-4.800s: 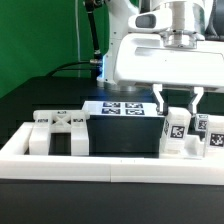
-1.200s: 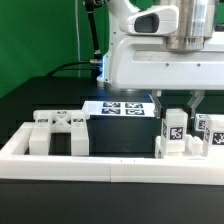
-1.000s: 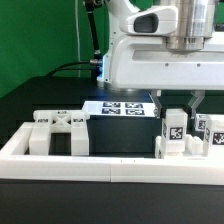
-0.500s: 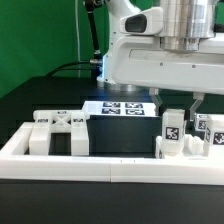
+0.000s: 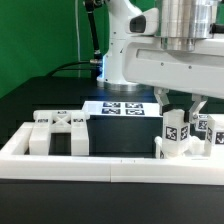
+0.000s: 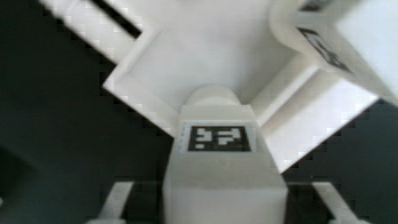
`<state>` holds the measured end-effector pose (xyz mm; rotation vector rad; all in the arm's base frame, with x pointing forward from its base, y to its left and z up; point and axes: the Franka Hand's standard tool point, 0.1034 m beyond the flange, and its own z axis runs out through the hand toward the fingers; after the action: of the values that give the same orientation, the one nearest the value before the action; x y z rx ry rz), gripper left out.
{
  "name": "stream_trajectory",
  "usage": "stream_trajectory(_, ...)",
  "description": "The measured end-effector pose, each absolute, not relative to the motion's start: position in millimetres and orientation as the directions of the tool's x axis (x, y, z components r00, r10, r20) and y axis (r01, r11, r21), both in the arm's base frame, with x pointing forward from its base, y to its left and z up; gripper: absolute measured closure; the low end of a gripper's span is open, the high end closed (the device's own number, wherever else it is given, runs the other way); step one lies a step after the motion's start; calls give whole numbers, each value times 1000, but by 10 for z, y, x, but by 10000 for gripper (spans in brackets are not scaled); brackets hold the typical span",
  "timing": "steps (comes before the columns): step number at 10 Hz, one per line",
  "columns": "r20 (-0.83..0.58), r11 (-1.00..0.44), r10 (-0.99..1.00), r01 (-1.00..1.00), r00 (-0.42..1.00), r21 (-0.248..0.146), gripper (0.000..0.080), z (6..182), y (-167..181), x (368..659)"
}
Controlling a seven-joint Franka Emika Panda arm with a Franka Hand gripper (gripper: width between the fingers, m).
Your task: Assemble chair
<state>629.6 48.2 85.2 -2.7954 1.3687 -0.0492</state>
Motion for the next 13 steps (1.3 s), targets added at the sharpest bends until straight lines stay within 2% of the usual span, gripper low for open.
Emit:
stream_trajectory(2, 1, -481, -877, -876, 481, -48, 509, 851, 498, 6302)
stream_trajectory(5, -7, -366, -930, -929, 367, -48, 509, 851, 532, 6300)
stream_trajectory(6, -6, -398, -917, -916, 398, -48, 509, 849, 532, 6298)
stream_trajectory(7, -6, -452, -892, -891, 452, -43, 272, 845, 529, 6287)
stream_trajectory(8, -4, -489, -872, -871, 490, -43, 272, 846, 520, 6288)
stream_trajectory(9, 1, -565, -825, -824, 566, -44, 189, 851, 515, 6290)
stream_trajectory(10, 5, -640, -768, -767, 640, -43, 157, 850, 523, 6289)
stream_trajectory(13, 17, -809, -587, -586, 809, -42, 152, 852, 549, 6288)
